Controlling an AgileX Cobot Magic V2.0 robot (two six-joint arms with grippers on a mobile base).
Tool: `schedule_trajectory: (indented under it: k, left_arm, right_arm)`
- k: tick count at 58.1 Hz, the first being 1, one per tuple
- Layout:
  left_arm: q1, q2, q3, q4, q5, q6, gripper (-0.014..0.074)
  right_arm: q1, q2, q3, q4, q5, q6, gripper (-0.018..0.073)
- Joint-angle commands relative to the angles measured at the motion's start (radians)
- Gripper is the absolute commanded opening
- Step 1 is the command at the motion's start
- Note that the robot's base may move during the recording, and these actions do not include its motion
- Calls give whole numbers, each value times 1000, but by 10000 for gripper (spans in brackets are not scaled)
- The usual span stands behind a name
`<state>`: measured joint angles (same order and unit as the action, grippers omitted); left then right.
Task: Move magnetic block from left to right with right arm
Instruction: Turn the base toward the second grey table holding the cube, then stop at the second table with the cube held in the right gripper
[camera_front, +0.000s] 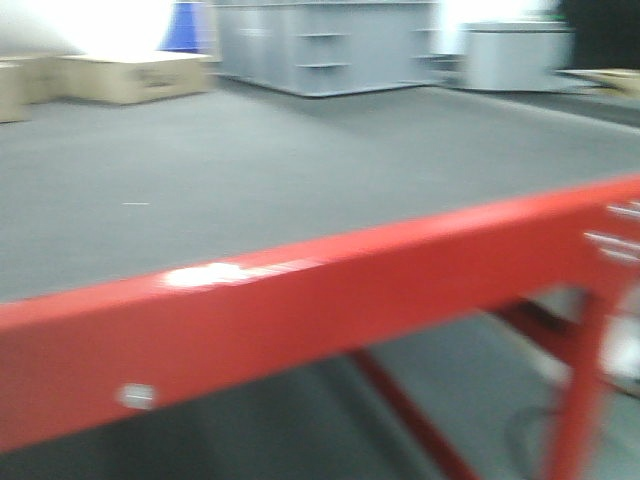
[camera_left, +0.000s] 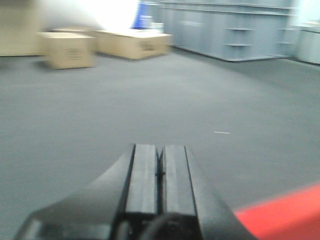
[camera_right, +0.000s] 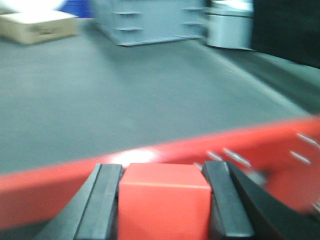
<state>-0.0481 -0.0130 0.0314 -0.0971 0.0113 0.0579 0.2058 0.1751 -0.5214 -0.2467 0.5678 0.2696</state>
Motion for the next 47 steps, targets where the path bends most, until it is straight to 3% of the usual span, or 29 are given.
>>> schedule_trajectory:
  k: [1,47]
  left_arm:
    - [0,-10,9,-5,-90,-6,-126]
    - [0,-10,9,-5,-90,-6,-126]
  right_arm:
    - [-4,18,-25,-18,-87,-8,198]
    - [-4,18,-25,-18,-87,-8,198]
